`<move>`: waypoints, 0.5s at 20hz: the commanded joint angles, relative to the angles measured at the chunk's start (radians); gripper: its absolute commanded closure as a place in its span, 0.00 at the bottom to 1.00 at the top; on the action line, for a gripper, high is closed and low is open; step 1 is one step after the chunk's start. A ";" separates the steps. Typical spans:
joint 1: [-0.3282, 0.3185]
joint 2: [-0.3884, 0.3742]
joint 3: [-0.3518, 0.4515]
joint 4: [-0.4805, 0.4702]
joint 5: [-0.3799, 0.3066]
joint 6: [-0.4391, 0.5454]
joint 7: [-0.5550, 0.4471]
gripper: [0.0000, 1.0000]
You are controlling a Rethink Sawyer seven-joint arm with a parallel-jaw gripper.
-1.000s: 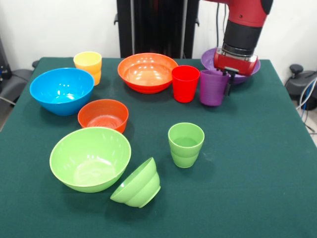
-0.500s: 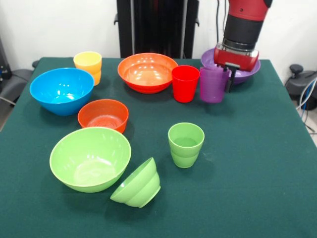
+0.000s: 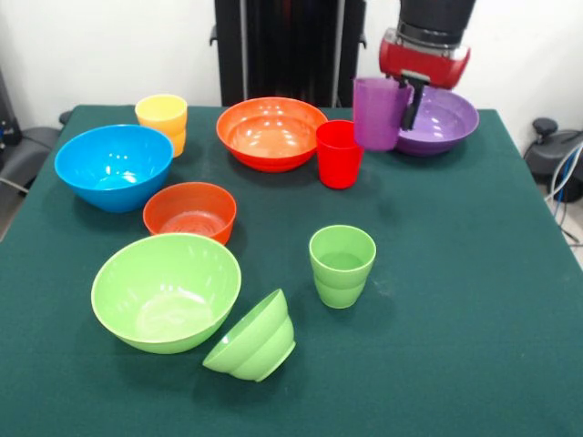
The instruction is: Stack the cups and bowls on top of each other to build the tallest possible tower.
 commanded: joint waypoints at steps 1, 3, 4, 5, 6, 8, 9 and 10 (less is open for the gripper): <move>-0.063 -0.064 0.142 -0.173 -0.066 0.276 -0.139 1.00; -0.087 -0.059 0.162 -0.224 -0.072 0.322 -0.159 1.00; -0.093 -0.055 0.168 -0.240 -0.076 0.333 -0.160 1.00; -0.098 -0.050 0.165 -0.269 -0.076 0.352 -0.152 1.00; -0.101 -0.046 0.165 -0.286 -0.078 0.365 -0.143 1.00; -0.119 -0.038 0.176 -0.315 -0.082 0.393 -0.141 1.00; -0.124 -0.020 0.176 -0.335 -0.082 0.382 -0.125 1.00; -0.123 -0.002 0.172 -0.355 -0.088 0.379 -0.114 1.00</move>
